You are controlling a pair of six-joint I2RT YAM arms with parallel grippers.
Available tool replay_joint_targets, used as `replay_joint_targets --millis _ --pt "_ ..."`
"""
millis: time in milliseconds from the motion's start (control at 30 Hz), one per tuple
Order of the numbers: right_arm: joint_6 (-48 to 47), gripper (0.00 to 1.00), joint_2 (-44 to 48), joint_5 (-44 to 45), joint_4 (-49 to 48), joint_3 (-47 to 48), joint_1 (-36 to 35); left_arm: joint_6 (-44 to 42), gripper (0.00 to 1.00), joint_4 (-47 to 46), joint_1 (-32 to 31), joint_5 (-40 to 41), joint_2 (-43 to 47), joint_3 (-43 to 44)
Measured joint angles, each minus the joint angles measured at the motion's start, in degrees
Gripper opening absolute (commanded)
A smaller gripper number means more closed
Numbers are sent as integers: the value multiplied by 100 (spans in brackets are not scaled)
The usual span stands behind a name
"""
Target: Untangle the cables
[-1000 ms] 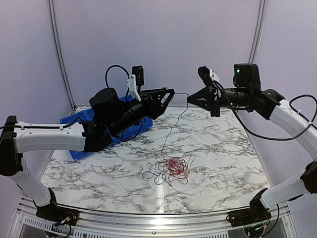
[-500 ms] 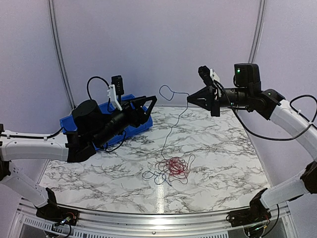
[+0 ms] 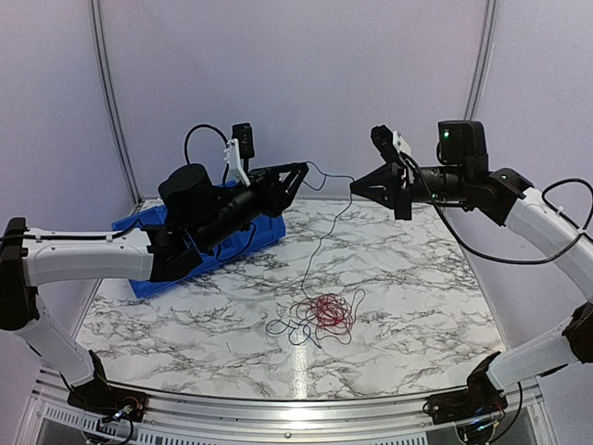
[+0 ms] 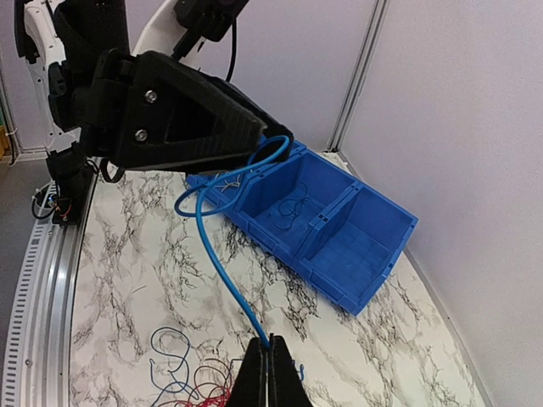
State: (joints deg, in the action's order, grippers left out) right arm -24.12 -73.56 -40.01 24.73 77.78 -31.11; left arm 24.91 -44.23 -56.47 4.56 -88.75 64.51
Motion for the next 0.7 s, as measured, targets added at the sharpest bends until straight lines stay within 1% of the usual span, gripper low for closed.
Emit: replay_joint_targets --millis 33,133,400,567,700 --pt "0 0 9 0 0 -17 0 17 12 2 26 -50 -24 33" --pt "2 0 22 2 -11 -48 0 61 0 11 96 -201 -87 98" --pt "17 0 31 68 -74 -48 0 -72 0 179 144 -457 0 101" --pt "37 0 31 267 -122 -59 0 -507 0 660 212 -254 616 101" --pt "52 0 35 280 -476 -81 -68 -798 0 1075 155 -247 1097 22"
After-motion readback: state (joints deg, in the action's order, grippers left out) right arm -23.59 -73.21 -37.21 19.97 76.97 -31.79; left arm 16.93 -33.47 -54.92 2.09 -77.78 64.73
